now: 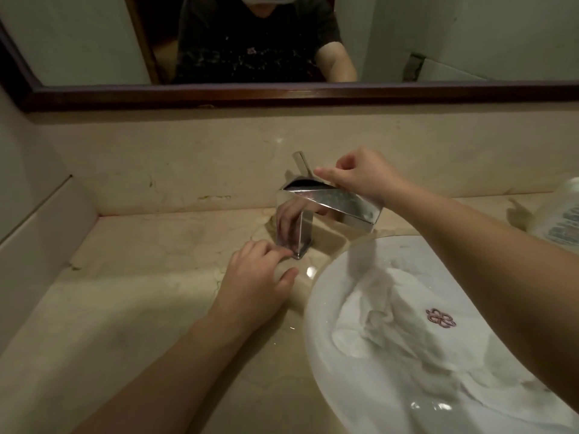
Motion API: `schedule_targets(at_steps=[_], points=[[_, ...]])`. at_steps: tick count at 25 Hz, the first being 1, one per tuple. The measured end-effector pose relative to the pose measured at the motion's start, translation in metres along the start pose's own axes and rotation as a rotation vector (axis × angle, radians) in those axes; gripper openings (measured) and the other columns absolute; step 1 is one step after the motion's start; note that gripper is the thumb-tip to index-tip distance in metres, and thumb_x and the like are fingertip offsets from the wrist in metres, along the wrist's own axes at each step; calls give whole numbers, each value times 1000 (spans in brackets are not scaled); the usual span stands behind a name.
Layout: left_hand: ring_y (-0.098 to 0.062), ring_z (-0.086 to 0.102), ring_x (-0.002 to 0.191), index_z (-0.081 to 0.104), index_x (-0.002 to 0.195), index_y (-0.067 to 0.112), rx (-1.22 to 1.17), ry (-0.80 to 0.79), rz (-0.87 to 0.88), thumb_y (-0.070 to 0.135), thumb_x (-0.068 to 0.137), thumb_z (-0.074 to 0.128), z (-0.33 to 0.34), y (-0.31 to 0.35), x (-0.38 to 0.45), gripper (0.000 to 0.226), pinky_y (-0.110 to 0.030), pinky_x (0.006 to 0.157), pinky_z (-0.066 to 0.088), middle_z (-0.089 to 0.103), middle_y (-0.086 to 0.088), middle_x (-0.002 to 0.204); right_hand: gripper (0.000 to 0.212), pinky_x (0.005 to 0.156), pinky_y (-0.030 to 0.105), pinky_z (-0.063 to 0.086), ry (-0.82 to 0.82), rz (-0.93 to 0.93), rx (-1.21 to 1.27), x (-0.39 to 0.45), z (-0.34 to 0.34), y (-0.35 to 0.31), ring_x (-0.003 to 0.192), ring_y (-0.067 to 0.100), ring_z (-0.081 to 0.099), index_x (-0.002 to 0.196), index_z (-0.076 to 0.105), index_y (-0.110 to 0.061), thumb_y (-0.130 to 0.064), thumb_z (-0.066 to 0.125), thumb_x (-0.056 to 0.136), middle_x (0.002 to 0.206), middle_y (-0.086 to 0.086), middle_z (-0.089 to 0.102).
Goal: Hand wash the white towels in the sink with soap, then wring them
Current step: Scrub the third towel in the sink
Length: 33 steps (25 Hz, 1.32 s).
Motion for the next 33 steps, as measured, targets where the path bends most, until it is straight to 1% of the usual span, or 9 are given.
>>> schedule_targets(at_steps=[2,5,9,12,19,21,24,27,33], points=[[-25,60,98,75,111,21,15,67,-3,52,85,46,1,-5,1,50,-40,90,47,67,1,101,63,45,24,27,20,-26,6,6,4,-5,47,13,36,69,64,-2,-62,65,86,53,-1,42],[-23,57,98,75,111,21,13,54,-32,49,87,52,1,-6,4,42,-39,90,46,66,2,101,62,47,29,23,18,-46,-34,14,9,-13,46,14,31,53,47,-12,-61,66,87,47,-2,33],[-21,54,102,74,114,22,-5,38,-25,48,88,52,-1,-5,4,42,-39,93,46,65,3,104,67,49,33,25,55,-54,-79,18,9,-11,50,21,38,61,63,1,-61,65,87,48,2,38],[-20,54,103,74,114,22,-31,41,-36,49,88,52,-1,-6,4,43,-37,92,44,65,2,105,64,50,33,24,58,-15,-70,20,10,-5,46,19,31,47,43,-13,-57,64,89,38,-7,26],[-18,54,101,73,113,20,-69,49,14,44,89,55,0,3,1,39,-39,93,46,65,3,103,60,53,30,28,7,94,114,4,10,15,47,14,33,53,45,-16,-62,63,88,47,-6,33],[-17,53,108,72,118,22,-67,13,30,44,94,56,1,5,2,36,-37,99,42,65,4,110,59,53,26,32,2,131,132,-14,4,32,48,13,41,62,60,-10,-63,63,88,51,-2,46],[-13,47,119,67,129,26,-50,-10,67,43,100,56,0,15,2,35,-28,101,30,61,8,124,53,47,26,31,23,198,103,-49,-1,54,44,11,40,56,58,-11,-55,65,84,45,-5,49],[-11,45,122,67,129,27,-46,-62,137,43,99,57,1,27,-2,35,-27,103,29,60,9,126,66,53,29,35,21,224,42,-86,1,70,49,16,45,64,63,-1,-65,62,81,55,6,58],[-15,46,124,70,123,25,-33,-110,223,40,98,62,0,54,-10,30,-29,104,32,61,8,124,57,53,33,31,-24,228,-83,-150,2,87,54,20,44,68,56,-6,-57,60,92,59,3,47]])
Point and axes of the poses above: each hand's wrist, its own x-axis towards the middle knuckle, its own z-axis out of the palm, y = z × x, the point moved 5 cm from there along x, towards the middle knuckle
